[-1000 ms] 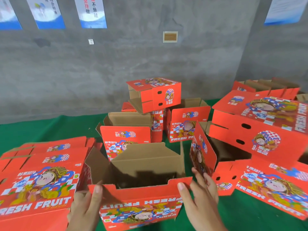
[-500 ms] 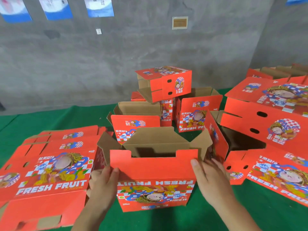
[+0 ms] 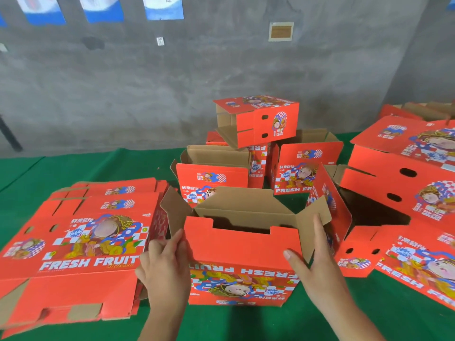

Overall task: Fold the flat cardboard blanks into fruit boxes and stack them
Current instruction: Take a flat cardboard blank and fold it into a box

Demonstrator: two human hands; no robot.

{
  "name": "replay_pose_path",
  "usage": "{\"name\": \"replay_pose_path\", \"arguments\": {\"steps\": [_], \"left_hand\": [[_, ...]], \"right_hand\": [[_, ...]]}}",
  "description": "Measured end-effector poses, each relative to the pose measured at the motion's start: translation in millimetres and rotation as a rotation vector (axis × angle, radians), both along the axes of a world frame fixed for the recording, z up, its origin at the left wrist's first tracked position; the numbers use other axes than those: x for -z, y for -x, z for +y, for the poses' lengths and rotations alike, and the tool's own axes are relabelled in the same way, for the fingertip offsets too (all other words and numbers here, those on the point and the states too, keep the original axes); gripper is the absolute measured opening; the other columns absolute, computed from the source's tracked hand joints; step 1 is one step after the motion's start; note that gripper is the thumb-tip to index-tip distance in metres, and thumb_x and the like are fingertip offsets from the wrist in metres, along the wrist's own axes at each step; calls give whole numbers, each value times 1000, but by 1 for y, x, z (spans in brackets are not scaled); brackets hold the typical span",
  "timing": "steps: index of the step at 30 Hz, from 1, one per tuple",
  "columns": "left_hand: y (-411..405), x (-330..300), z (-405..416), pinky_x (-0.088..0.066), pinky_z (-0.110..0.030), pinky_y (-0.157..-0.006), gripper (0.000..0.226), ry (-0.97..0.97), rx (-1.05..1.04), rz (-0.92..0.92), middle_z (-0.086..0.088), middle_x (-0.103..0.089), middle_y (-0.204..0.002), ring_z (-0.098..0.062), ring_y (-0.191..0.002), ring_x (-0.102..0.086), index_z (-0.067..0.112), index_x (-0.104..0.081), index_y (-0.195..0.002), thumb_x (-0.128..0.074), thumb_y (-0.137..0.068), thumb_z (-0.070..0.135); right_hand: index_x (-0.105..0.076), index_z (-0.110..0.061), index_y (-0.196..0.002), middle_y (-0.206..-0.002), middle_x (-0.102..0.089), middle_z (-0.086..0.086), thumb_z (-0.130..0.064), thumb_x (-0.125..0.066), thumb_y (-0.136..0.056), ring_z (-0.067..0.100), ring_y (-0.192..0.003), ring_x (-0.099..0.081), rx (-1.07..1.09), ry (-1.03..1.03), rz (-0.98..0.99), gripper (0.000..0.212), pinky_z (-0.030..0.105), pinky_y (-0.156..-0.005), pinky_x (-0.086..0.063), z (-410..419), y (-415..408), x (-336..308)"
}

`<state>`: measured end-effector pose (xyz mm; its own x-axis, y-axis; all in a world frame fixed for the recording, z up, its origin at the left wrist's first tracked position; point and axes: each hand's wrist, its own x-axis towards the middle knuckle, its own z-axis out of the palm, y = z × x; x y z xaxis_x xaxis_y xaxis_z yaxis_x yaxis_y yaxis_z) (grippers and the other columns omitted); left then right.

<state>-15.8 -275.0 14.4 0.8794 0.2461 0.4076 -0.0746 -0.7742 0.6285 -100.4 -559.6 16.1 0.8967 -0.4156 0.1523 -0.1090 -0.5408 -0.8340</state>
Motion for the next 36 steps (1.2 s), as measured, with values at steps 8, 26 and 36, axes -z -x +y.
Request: {"name": "replay_pose_path", "arguments": {"steps": [8, 26, 36], "left_hand": [[1, 13, 13, -48, -53, -65, 37, 41, 82, -198, -4, -57, -89, -36, -76, -61, 17, -80, -114, -55, -88, 23], [-10, -5, 13, -43, -47, -98, 67, 35, 453, -21, 1, -56, -129, -25, -115, -52, 21, -59, -141, -46, -80, -5], [-21, -19, -10, -39, -47, -90, 46, -518, 325, 21, 0, -55, -110, -31, -100, -48, 39, -58, -137, -43, -94, 46]], "right_hand": [[22, -56, -153, -151, 16, -53, -44, -63, -93, -39, -129, 2, 9, 57, -93, 105, 35, -112, -31, 15, 3, 6], [-31, -46, -154, -165, -17, -27, 13, -45, -97, -6, -150, -19, -104, 83, -140, 84, 0, -106, -22, 16, 7, 29], [-30, -57, -154, -164, -17, -32, 2, -47, -101, -21, -141, -23, -147, 73, -98, 81, -7, -95, -25, 9, 15, 22]]}}
